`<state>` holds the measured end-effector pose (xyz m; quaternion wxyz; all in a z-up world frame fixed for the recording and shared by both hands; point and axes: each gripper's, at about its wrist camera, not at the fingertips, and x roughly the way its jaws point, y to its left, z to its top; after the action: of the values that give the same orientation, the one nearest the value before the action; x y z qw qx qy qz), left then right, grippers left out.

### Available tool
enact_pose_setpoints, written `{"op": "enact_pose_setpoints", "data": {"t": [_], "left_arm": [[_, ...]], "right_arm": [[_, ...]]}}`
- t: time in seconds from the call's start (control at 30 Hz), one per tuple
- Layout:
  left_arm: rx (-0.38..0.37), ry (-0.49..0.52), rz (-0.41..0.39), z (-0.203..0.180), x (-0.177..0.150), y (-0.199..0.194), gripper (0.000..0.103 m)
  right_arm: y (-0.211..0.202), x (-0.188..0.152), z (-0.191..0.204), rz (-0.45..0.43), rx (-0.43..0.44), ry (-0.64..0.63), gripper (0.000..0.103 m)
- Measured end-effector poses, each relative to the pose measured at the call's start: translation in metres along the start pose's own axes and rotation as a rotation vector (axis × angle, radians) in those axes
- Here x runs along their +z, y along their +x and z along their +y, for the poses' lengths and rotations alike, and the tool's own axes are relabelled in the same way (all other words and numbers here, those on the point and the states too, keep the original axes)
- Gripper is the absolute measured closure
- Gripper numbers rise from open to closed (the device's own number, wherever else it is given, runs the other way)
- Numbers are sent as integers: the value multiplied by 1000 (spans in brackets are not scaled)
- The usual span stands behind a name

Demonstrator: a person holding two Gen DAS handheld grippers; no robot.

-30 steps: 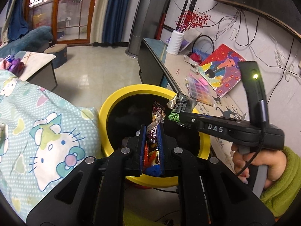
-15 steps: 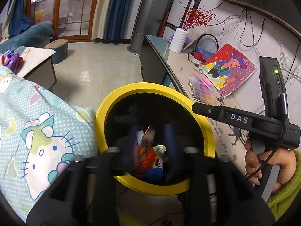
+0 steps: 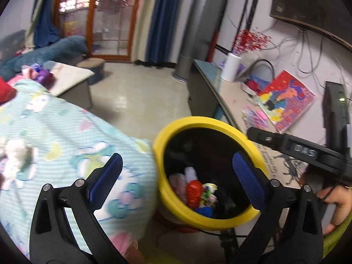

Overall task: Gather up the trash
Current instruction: 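Open both tools to drop the wrapper and snack bag into the bin, then move both open tools back over the red candy stick and white mesh bundle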

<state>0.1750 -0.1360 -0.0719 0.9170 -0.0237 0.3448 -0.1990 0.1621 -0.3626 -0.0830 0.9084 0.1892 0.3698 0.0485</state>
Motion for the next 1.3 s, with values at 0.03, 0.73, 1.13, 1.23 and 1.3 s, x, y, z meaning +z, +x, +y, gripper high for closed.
{"op": "enact_pose_setpoints", "data": {"t": [0.03, 0.73, 1.13, 1.23, 1.3], "left_arm": [[25, -1, -11, 4, 0, -4, 11], [285, -144, -153, 92, -13, -92, 11], [370, -245, -148, 140, -31, -119, 11], [391, -269, -140, 151, -35, -124, 11], [402, -286, -128, 161, -39, -126, 11]], "right_arm": [[-3, 0, 8, -15, 14, -20, 40], [-12, -16, 129, -10, 151, -312, 29], [0, -25, 187, 27, 215, -423, 29], [7, -26, 205, 37, 245, -462, 29], [16, -27, 217, 61, 269, -495, 29]]}}
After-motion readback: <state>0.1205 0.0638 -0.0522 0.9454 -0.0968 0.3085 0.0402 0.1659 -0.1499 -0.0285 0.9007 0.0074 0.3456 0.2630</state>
